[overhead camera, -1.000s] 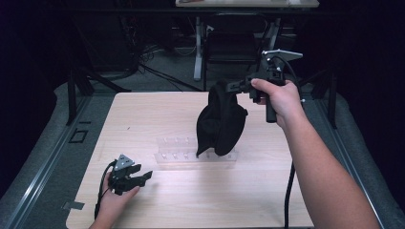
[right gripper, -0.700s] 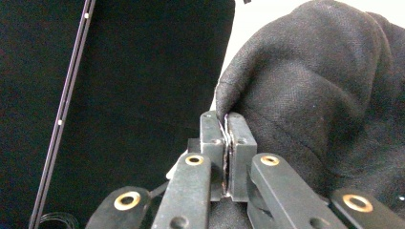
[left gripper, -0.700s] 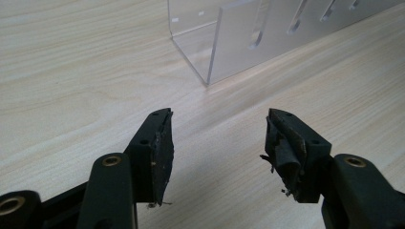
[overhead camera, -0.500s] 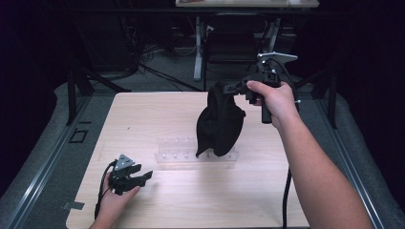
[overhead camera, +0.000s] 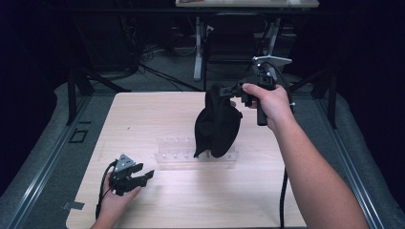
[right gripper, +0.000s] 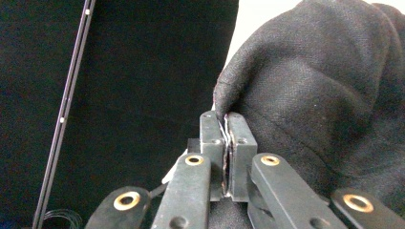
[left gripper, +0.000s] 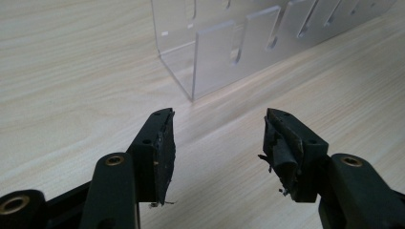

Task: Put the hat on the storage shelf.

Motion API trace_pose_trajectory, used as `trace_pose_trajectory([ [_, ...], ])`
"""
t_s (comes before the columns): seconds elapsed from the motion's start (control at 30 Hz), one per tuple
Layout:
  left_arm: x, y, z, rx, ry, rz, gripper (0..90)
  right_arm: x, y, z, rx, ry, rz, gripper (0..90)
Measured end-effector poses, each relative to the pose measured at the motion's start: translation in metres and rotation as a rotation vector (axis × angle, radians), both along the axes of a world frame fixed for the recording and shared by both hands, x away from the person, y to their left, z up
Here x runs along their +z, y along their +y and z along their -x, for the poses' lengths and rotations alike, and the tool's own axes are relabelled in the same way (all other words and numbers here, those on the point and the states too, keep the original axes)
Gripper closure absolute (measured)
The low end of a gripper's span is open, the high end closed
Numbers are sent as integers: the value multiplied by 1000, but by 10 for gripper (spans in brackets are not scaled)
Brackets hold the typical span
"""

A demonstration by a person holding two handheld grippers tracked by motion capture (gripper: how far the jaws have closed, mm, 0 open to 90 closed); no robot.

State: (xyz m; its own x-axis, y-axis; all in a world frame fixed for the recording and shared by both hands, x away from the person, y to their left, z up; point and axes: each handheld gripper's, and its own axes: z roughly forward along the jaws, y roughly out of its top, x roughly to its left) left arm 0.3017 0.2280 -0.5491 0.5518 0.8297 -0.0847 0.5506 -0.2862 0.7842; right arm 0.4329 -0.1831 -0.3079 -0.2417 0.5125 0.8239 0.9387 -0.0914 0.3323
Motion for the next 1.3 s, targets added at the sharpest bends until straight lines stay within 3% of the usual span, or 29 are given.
trace_pose_trajectory([
  [0.2,15,-13,3,-12,-62,18,445,-2,7,0,14,4,-16,881],
  [0.33,26,-28,5,-60,-81,23,471,-2,12,0,28,1,-21,880],
  [0.47,32,-45,6,-112,-104,-5,515,-2,16,0,36,4,-26,879],
  [0.93,54,-92,-1,-217,-138,13,548,-3,25,-1,47,-1,-38,877],
  [1.13,63,-102,-4,-233,-151,33,568,-4,28,0,39,-5,-42,876],
  [1.3,67,-112,-3,-259,-159,23,587,-4,31,-1,48,-6,-46,876],
])
